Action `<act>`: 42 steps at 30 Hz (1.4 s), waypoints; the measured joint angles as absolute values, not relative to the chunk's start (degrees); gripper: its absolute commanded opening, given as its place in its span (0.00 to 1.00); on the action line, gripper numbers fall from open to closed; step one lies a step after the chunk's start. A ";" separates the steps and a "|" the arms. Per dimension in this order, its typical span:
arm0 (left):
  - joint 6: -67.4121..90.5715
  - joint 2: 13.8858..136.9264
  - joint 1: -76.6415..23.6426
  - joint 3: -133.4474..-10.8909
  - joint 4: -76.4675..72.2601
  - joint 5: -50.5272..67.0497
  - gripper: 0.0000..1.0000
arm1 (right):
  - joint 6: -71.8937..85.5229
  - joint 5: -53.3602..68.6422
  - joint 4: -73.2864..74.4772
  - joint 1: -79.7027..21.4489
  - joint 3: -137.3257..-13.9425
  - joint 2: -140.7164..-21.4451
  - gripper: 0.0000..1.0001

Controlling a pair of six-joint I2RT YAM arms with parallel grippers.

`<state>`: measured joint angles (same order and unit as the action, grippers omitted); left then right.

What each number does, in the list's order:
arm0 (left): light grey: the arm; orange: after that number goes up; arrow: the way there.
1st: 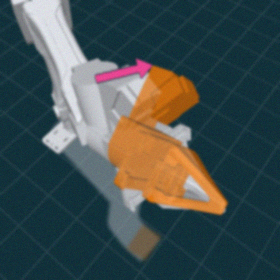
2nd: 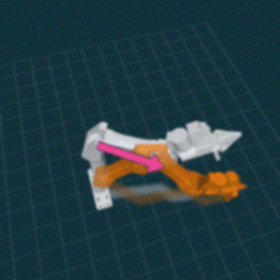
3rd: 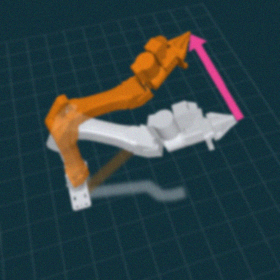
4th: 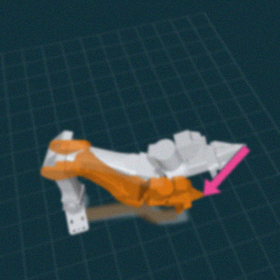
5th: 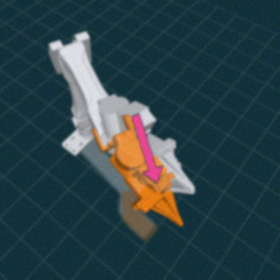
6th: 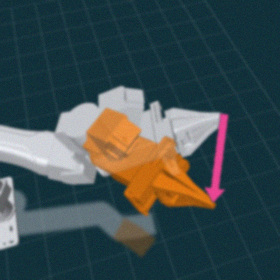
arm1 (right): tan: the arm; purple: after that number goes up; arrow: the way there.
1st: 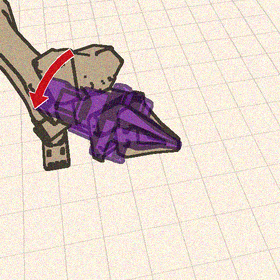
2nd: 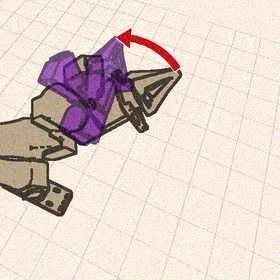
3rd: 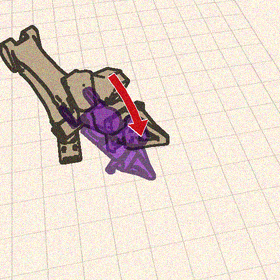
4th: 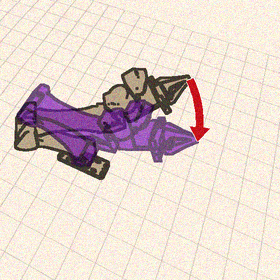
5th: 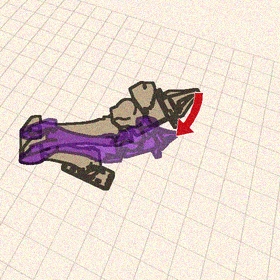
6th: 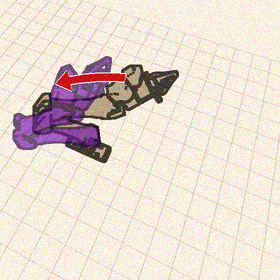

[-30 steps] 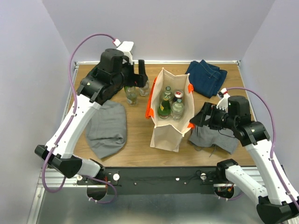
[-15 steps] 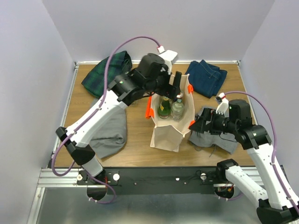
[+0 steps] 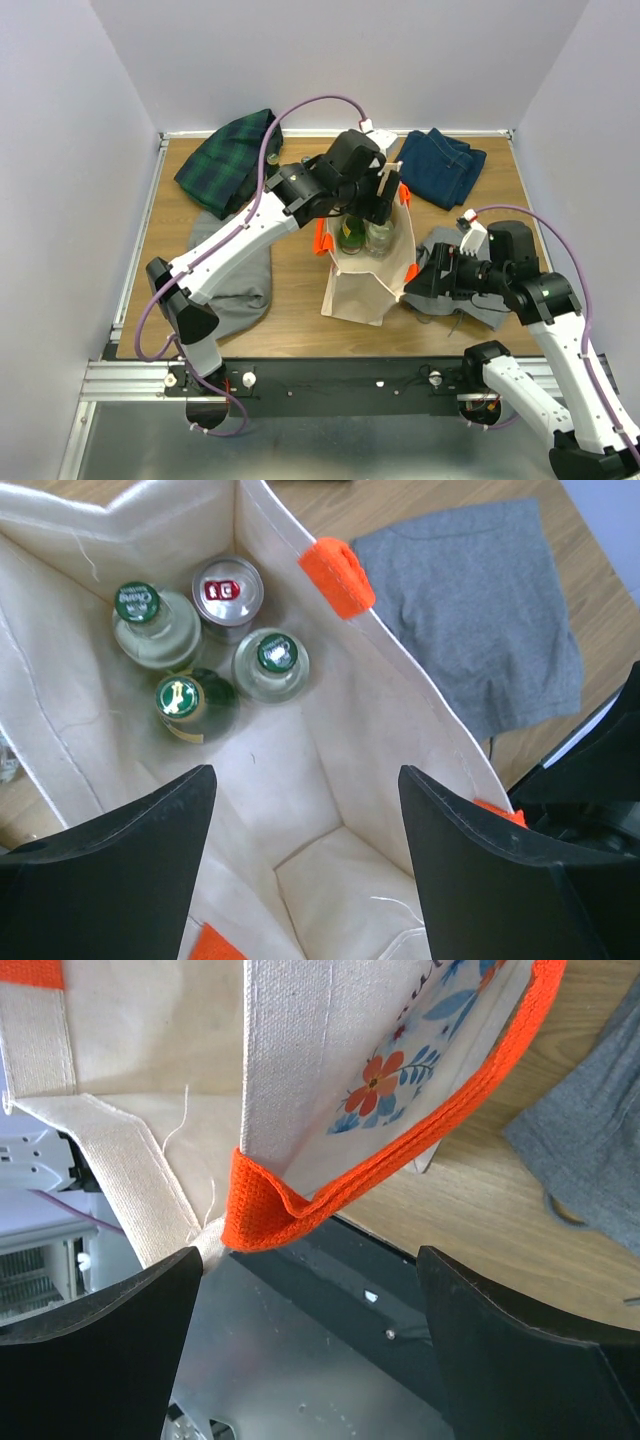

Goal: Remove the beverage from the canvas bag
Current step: Adjust the drink in the canvas bag.

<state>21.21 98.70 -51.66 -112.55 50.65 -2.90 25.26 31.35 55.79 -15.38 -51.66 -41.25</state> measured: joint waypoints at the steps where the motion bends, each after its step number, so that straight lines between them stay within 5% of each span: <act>1: 21.39 98.70 -51.83 -112.03 50.54 -2.96 0.82 | 25.10 31.48 55.92 -15.38 -51.66 -41.39 0.97; 19: 23.92 108.12 -52.42 -115.00 50.92 -7.20 0.86 | 22.39 35.55 56.21 -15.38 -50.63 -46.54 0.97; 42: 25.19 108.31 -49.71 -110.06 50.17 -14.61 0.86 | 26.74 24.82 56.12 -15.40 -61.10 -41.63 0.97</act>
<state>25.19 108.31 -49.71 -110.06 50.17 -14.61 26.74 24.82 56.12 -15.40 -61.10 -41.63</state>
